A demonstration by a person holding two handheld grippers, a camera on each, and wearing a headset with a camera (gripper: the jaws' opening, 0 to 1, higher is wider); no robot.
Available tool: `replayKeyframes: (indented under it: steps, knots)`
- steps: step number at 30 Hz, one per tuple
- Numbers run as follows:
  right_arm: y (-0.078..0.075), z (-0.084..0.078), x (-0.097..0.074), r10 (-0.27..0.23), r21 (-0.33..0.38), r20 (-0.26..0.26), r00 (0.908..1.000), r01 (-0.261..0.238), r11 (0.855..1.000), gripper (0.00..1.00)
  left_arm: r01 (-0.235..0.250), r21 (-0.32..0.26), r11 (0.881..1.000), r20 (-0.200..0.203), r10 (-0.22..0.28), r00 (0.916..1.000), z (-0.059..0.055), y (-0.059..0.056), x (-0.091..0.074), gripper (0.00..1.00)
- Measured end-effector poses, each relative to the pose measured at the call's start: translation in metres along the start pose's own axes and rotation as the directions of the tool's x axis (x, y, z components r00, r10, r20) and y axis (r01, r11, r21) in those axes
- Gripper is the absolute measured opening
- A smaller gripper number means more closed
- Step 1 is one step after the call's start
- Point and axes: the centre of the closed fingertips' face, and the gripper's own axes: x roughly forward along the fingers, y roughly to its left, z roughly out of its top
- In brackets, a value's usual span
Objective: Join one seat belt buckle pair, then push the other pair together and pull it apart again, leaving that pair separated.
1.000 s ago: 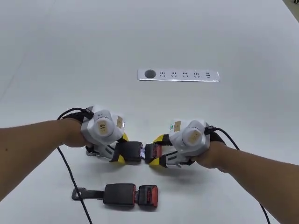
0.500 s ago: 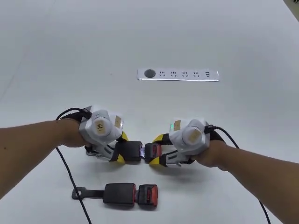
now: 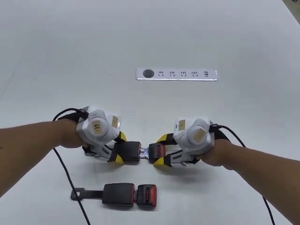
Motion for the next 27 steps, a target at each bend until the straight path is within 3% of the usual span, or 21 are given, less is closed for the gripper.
replayKeyframes:
  steps: [10, 27]
  knots:
    - [0.004, -0.007, -0.007, -0.006, 0.006, 0.011, 0.9999, 0.006, 1.0, 0.34, -0.003, -0.004, 1.0, -0.003, 0.003, 1.0, 0.0, 0.0, 0.001, 0.33]
    - [0.003, -0.032, -0.038, -0.024, 0.022, -0.001, 0.9997, 0.024, 0.999, 0.34, -0.001, -0.004, 1.0, 0.002, 0.001, 1.0, 0.002, -0.002, 0.001, 0.33]
